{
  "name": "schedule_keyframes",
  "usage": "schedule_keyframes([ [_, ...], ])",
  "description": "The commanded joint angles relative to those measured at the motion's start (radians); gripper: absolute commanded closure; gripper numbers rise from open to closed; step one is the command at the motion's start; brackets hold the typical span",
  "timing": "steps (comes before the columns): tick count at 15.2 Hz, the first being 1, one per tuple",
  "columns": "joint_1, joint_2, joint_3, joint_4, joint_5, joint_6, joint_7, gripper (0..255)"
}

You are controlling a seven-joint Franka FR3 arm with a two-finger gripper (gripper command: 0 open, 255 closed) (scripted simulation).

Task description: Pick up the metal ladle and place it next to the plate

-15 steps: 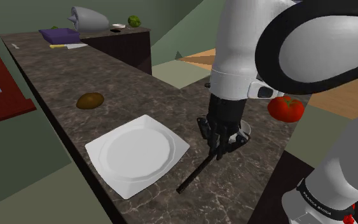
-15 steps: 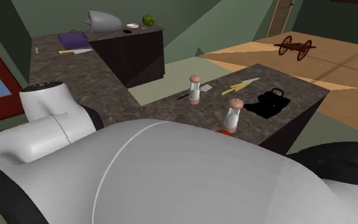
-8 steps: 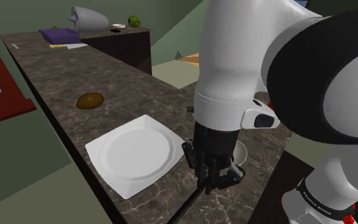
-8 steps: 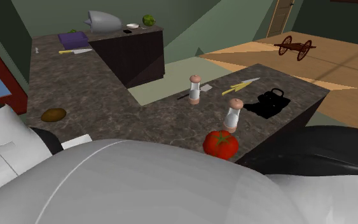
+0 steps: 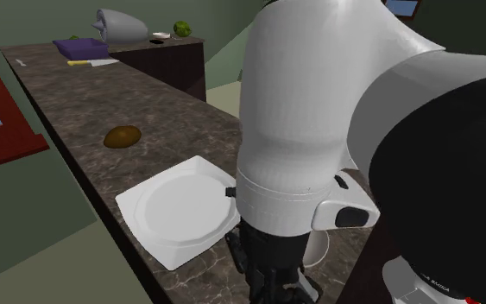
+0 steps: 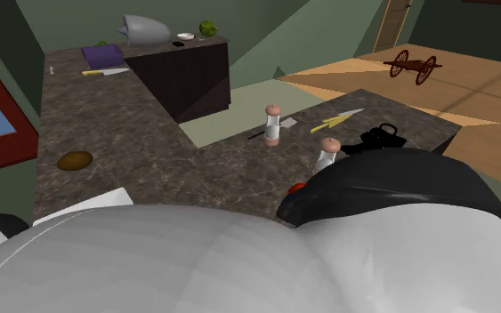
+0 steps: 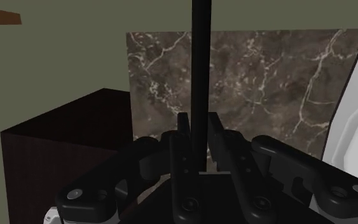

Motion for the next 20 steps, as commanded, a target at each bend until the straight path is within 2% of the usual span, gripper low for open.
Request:
schedule_keyframes([
  [1,-0.003,0.014,0.016,-0.015,0.002,0.03,0.002,255],
  [16,-0.059,0.164,0.148,-0.122,-0.017,0.28,0.012,255],
  [20,-0.059,0.164,0.148,-0.122,-0.017,0.28,0.012,255],
])
